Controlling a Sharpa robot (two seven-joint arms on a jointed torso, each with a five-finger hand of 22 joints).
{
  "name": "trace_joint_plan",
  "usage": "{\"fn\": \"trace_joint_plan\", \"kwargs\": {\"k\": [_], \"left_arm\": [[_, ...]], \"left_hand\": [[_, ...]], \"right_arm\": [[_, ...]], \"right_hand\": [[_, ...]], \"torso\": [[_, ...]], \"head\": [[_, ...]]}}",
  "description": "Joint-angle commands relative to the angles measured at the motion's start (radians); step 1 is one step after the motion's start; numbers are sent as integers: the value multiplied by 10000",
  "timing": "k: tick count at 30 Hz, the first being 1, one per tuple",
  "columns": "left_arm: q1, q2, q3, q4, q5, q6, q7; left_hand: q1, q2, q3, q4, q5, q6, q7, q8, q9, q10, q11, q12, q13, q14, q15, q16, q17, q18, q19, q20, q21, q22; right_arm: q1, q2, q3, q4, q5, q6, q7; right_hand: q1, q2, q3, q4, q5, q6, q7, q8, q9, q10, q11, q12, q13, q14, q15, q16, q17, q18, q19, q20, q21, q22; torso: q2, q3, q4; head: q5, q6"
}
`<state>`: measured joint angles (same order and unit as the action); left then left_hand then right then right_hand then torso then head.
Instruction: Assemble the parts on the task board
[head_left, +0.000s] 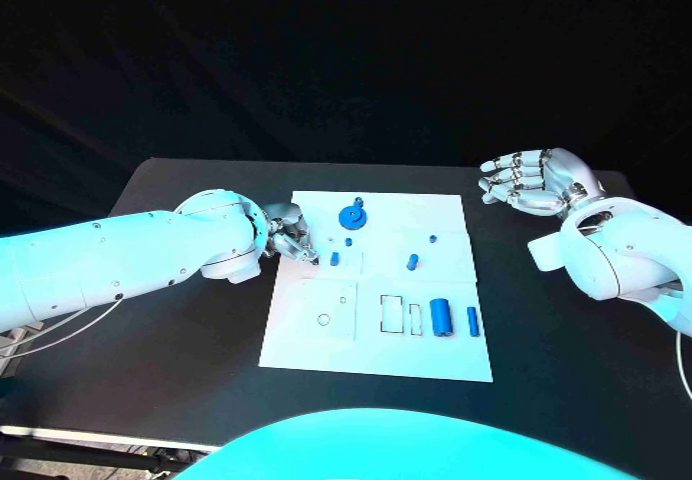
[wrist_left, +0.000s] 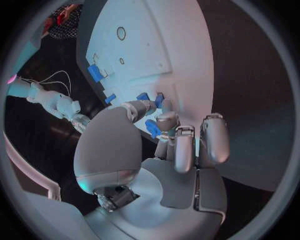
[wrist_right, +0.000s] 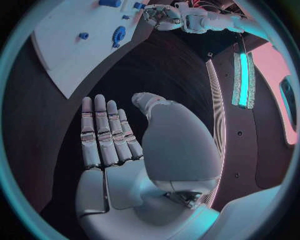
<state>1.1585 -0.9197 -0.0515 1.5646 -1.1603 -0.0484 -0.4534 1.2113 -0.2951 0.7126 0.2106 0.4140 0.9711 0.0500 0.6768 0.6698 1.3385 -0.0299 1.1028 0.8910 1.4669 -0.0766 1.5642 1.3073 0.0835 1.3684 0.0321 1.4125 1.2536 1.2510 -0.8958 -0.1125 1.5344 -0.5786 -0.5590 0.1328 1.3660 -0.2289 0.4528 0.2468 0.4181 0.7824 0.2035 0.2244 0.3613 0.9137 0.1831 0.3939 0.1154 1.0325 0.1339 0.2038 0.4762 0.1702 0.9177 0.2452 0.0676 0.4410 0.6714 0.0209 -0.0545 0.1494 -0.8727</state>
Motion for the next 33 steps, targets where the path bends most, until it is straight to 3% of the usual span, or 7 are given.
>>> {"fn": "trace_joint_plan", "kwargs": {"k": [1,6,14,20,33], "left_arm": [[-31,29,-27,-34,198,205,84],[-28,66,-7,-108,311,194,122],[19,105,132,-238,599,436,232],[195,206,218,-476,886,1161,225],[451,575,257,-1055,1214,2744,104]], "left_hand": [[86,43,1801,-1798,49,53,-52,35,12,76,-21,62,9,974,-68,-61,2421,-119,64,-18,45,5],[86,43,1801,-1798,49,53,-52,35,12,76,-21,62,9,974,-68,-61,2421,-119,64,-18,45,5],[82,42,1805,-1811,63,57,-53,31,13,75,-22,56,3,974,-70,-62,2420,-118,61,-21,44,1],[77,41,1806,-1815,68,58,-53,28,14,59,-22,21,-47,966,-71,-76,2396,-112,45,-22,32,-22],[72,42,1812,-1841,84,54,-50,12,14,41,-20,-9,-73,975,-71,-58,2426,-113,41,-24,32,-24]], "right_arm": [[-8,5,4,-6,1,107,94],[-13,3,4,-10,4,105,96],[-21,9,4,-18,11,104,98],[-29,30,4,-34,14,109,99],[-56,47,4,-60,32,117,95]], "right_hand": [[-104,26,-3,-61,39,-71,491,41,-17,-72,18,34,-13,-17,-1,-60,-9,113,-74,7,-36,-8],[-104,27,-2,-63,40,-73,491,41,-17,-76,19,34,-18,-19,0,-65,-12,113,-76,8,-36,-15],[-104,27,-2,-63,40,-73,491,41,-17,-76,19,34,-18,-19,0,-65,-12,113,-76,8,-36,-15],[-104,31,-1,-66,41,-76,493,43,-19,-83,21,34,-30,-22,2,-77,-19,113,-81,10,-37,-30],[-104,31,-1,-66,41,-76,493,43,-19,-83,21,34,-30,-22,2,-77,-19,113,-81,10,-37,-30]], "torso": [[-1,-5,-7],[1,-7,-3],[-2,4,1],[-6,3,-7],[8,-1,-3]], "head": [[-6,1],[-24,1],[-20,1],[1,1],[-44,1]]}}
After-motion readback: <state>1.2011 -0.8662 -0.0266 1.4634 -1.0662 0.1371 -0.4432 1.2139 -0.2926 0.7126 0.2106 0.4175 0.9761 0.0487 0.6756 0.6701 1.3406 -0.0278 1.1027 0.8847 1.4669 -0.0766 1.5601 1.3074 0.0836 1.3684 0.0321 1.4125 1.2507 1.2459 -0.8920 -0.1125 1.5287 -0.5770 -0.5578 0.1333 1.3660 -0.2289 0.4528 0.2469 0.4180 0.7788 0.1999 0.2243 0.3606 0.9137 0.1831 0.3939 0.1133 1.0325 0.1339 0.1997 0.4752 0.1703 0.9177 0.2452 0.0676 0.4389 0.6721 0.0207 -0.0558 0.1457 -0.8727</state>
